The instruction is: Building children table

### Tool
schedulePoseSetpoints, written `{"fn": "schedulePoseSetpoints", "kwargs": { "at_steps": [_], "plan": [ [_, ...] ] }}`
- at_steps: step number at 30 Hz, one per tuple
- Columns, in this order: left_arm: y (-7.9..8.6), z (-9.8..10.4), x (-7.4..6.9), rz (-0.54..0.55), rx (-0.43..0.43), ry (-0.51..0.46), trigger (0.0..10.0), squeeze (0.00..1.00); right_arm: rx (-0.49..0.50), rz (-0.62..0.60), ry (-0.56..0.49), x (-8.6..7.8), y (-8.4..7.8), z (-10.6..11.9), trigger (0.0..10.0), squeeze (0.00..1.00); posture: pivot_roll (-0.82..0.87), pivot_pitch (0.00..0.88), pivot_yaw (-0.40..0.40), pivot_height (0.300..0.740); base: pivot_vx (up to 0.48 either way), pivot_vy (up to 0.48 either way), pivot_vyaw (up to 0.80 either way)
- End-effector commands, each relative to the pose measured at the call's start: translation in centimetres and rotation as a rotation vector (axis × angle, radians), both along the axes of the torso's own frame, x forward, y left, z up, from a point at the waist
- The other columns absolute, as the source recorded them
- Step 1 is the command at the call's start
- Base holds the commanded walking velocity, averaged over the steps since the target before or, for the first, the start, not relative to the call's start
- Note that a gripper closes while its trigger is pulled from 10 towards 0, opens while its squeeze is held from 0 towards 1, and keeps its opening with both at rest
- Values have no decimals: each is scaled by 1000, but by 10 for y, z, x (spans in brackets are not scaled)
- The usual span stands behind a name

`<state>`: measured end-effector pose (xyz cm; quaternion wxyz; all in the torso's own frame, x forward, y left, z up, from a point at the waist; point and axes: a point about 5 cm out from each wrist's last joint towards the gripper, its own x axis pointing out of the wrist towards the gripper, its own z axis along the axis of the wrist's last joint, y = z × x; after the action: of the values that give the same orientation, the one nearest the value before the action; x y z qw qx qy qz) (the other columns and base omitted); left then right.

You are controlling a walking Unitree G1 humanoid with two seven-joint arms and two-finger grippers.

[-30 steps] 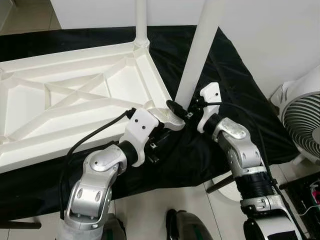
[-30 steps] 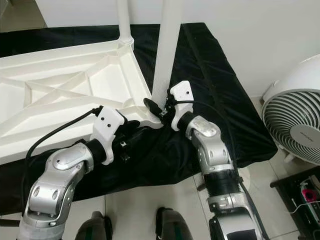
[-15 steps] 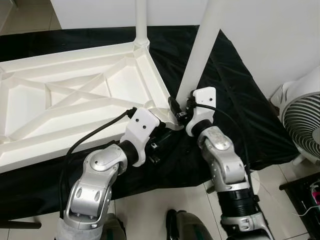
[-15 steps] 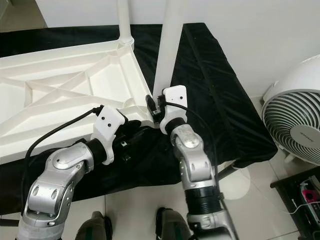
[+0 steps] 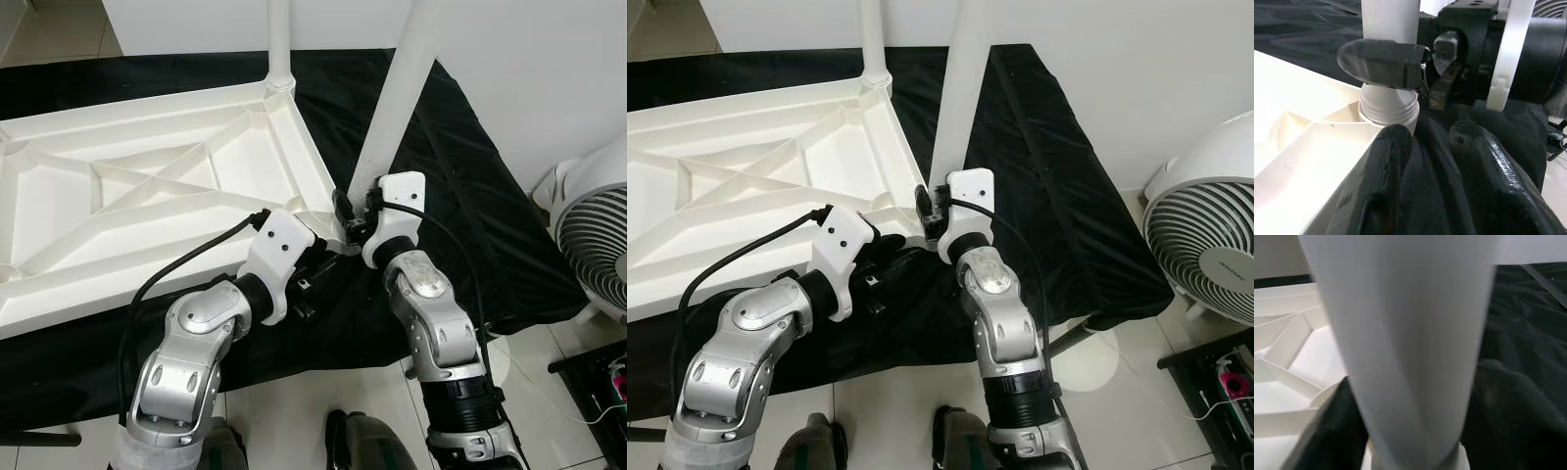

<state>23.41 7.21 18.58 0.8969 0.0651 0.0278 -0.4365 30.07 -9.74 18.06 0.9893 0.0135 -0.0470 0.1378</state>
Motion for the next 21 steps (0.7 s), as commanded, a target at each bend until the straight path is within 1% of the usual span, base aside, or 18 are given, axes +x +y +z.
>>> {"fn": "schedulePoseSetpoints", "kwargs": {
  "at_steps": [1,3,5,6,7,9,10,11,15,17,18,19,20,21],
  "plan": [
    [2,-2,3,83,-1,8,10000,0,12,-12,21,-1,-8,-4,10000,1000,-66,138,-16,740,0,0,0],
    [2,-2,3,83,-1,8,10000,0,12,6,15,-1,-10,-2,10000,1000,-66,138,-16,740,0,0,0],
    [2,-2,3,86,-1,8,10000,0,-2,67,3,1,-16,0,10000,1000,-64,138,-19,740,0,0,0],
    [2,-2,3,86,-1,8,10000,0,-2,67,3,1,-16,0,10000,1000,-64,138,-19,740,0,0,0],
    [2,-2,3,87,-1,8,10000,0,-17,105,3,1,-18,1,10000,1000,-64,138,-19,740,0,0,0],
    [2,-2,3,87,-1,8,10000,0,-17,105,3,1,-18,1,10000,1000,-64,138,-19,740,0,0,0],
    [3,-3,1,81,8,12,10000,0,-51,206,3,2,-22,1,10000,0,-64,138,-19,740,0,0,0],
    [4,-4,0,76,13,14,10000,0,-60,244,5,1,-23,1,10000,0,-64,138,-19,740,0,0,0],
    [5,-4,0,74,16,15,10000,0,-63,265,7,1,-23,1,10000,0,-56,134,-15,740,0,0,0],
    [8,-4,-2,56,25,17,10000,0,-99,352,2,4,-24,-3,10000,0,-51,134,-10,740,0,0,0],
    [8,-4,-2,56,25,17,10000,0,-99,352,2,4,-24,-3,10000,0,-51,134,-10,740,0,0,0],
    [9,-4,-3,50,29,18,10000,0,-123,403,2,6,-23,-6,10000,0,-48,133,-9,740,0,0,0],
    [9,-4,-3,50,29,18,10000,0,-123,403,2,6,-23,-6,10000,0,-48,133,-9,740,0,0,0],
    [10,-4,-3,47,32,18,10000,0,-137,441,7,8,-23,-9,10000,0,-46,133,-7,740,0,0,0]
  ]
}}
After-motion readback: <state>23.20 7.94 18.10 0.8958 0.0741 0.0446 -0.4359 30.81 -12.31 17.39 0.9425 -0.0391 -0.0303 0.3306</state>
